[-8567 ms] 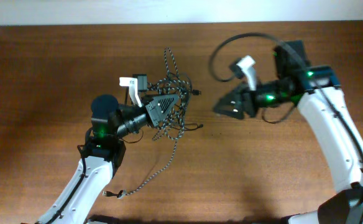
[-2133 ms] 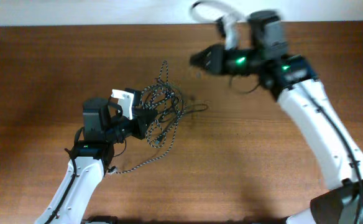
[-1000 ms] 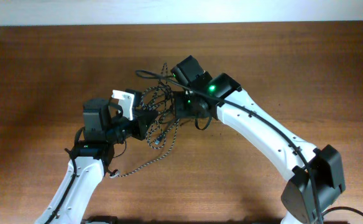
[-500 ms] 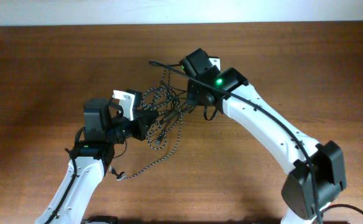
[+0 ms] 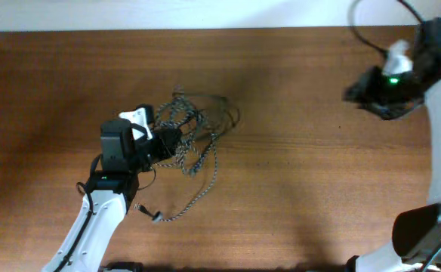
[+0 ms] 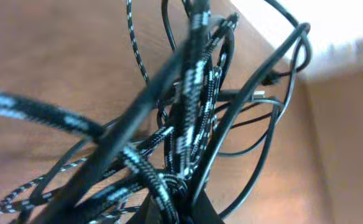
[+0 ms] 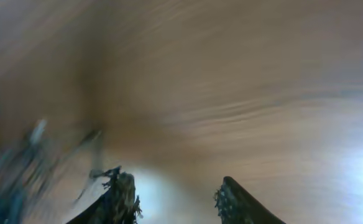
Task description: Untangle cables
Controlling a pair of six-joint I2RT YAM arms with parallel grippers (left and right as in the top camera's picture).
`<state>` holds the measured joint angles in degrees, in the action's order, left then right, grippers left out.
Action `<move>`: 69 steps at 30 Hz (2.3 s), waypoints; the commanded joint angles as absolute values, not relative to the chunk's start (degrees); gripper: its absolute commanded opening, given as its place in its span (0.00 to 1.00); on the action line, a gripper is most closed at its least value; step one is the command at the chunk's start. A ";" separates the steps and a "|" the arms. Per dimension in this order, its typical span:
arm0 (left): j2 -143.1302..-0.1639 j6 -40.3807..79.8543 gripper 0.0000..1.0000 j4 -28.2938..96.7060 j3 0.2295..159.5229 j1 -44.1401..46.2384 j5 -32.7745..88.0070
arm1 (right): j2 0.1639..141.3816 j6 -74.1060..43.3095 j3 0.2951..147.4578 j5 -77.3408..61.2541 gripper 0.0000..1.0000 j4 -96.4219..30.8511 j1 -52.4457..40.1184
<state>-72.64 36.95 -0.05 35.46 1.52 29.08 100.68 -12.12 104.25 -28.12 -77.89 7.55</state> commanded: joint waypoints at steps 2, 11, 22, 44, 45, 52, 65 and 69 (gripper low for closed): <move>-72.29 78.43 0.00 -0.75 35.70 1.34 25.52 | 100.66 -8.34 103.98 -37.91 0.47 -76.03 -8.86; -72.29 79.31 0.00 -1.74 35.70 1.34 37.43 | 100.88 -23.03 80.07 -16.75 0.52 -27.16 -30.89; -72.29 42.11 0.00 5.37 35.70 1.34 19.68 | 98.21 -25.39 83.33 1.28 0.04 -41.65 -20.64; -72.29 47.99 0.00 -23.57 35.70 1.34 41.23 | 89.95 -14.90 84.71 -31.18 0.78 -49.08 -21.50; -72.29 48.34 0.00 -23.57 35.70 1.34 41.43 | 90.85 -13.72 84.71 -30.55 0.79 -46.24 -23.16; -72.29 102.78 0.00 8.73 35.70 1.34 20.38 | 91.29 -13.91 84.71 -29.43 0.90 -50.41 -21.80; -72.29 106.74 0.00 10.37 35.70 1.34 27.64 | 105.19 -7.40 84.49 -14.57 0.76 -40.88 -37.52; -72.29 106.74 0.00 10.37 35.70 1.34 28.34 | 105.41 -4.23 84.49 -15.88 0.50 -34.09 -39.00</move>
<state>-72.62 105.91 10.35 35.40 1.43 26.59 105.51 -5.76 84.20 -14.87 -36.71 -38.22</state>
